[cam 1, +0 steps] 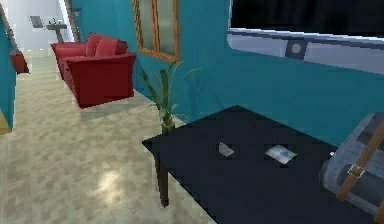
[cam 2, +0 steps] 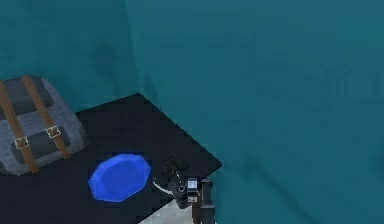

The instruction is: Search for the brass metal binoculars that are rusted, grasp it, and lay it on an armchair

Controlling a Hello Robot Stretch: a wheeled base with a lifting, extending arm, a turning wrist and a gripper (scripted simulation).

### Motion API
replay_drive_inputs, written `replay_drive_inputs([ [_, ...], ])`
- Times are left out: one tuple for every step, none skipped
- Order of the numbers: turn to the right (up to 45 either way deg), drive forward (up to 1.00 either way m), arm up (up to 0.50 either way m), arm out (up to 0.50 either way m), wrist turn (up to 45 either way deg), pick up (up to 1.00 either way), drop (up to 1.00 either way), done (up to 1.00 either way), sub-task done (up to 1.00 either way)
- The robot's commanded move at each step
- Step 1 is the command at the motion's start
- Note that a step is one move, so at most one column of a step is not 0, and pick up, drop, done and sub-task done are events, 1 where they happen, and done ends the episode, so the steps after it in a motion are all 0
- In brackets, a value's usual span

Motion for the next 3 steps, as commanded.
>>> replay_drive_inputs([
  [0.0,0.00,0.00,0.00,0.0,1.00,0.00,0.00,0.00],
  [0.0,0.00,0.10,0.00,0.0,0.00,0.00,0.00,0.00],
  [0.0,0.00,0.34,0.00,0.0,0.00,0.00,0.00,0.00],
])
